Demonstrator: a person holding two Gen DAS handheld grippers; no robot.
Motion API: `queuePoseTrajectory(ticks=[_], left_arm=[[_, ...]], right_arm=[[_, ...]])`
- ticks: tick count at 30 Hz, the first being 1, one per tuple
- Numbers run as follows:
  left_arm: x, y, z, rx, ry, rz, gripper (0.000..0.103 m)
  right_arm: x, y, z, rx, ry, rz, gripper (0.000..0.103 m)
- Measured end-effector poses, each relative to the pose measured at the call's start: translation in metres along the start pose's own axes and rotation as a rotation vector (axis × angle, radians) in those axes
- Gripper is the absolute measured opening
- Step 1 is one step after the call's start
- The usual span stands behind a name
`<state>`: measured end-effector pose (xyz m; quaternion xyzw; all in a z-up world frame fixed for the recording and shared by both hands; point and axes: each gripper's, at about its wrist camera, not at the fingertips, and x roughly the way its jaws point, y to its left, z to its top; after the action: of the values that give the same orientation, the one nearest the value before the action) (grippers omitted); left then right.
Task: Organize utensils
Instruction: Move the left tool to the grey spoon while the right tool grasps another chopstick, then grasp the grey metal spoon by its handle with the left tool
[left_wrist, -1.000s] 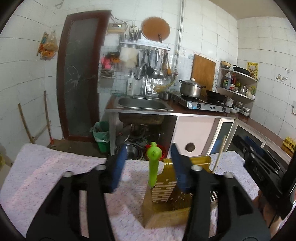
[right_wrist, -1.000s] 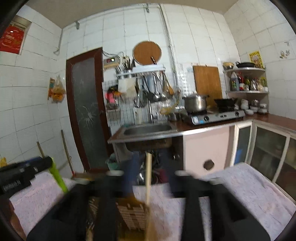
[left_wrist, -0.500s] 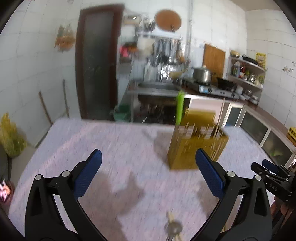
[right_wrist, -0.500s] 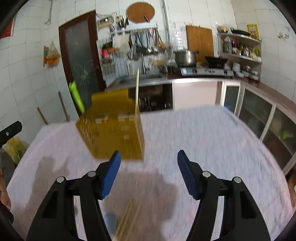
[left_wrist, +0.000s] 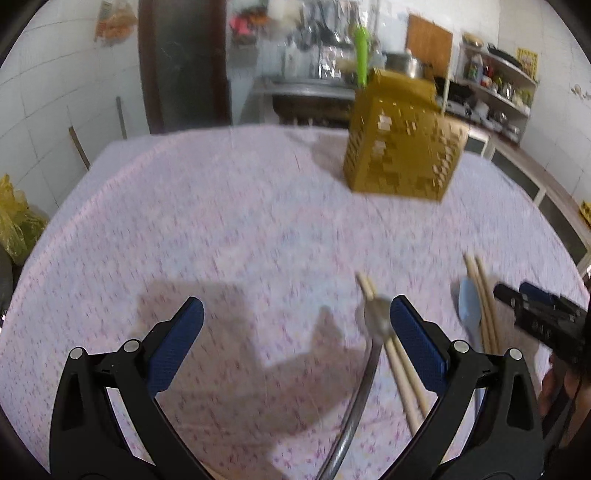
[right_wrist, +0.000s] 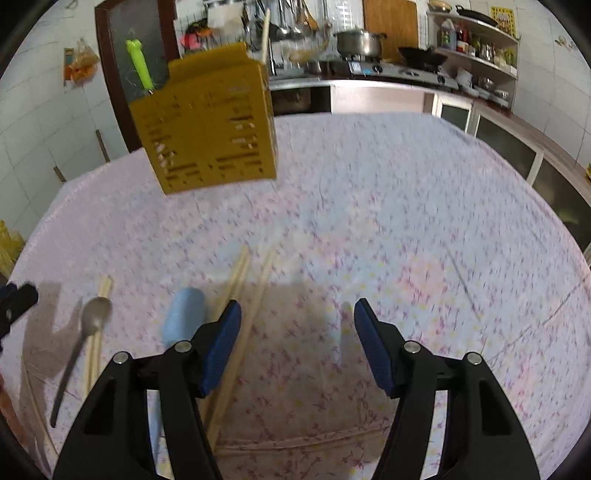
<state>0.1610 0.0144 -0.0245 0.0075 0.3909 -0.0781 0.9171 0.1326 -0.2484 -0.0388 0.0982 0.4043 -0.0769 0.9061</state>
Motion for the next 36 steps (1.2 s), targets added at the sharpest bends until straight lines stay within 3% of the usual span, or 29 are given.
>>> queuePoseTrajectory(ticks=[11,12,14,21,25,31,36], left_arm=[[0.018,-0.016,-0.023,0.075,0.074,-0.011,0.098],[0.021,-0.017,-0.023,0.075,0.081,-0.012,0.098],[0.027,-0.018,-0.021,0.065,0.098,-0.018,0.098],[0.039,-0.027,-0.015,0.050,0.117,-0.039,0.098],[0.045,-0.035,-0.010,0.061,0.126,-0.036,0.098],[0.051,-0.049,-0.006,0.090,0.140,-0.035,0.097],[0.057,-0.053,-0.005,0.103,0.169,-0.041,0.078]], right_arm=[[0.016,0.010,0.009,0.013,0.045,-0.031,0.061],[0.017,0.012,0.010,0.007,0.043,-0.037,0.058],[0.017,0.014,0.011,0.004,0.039,-0.023,0.042],[0.020,0.018,0.014,-0.025,0.034,0.017,0.012],[0.019,0.015,0.015,-0.045,0.040,0.027,0.006],[0.011,0.002,0.012,-0.039,0.044,0.024,0.006],[0.011,-0.007,0.009,-0.005,0.051,0.037,0.006]])
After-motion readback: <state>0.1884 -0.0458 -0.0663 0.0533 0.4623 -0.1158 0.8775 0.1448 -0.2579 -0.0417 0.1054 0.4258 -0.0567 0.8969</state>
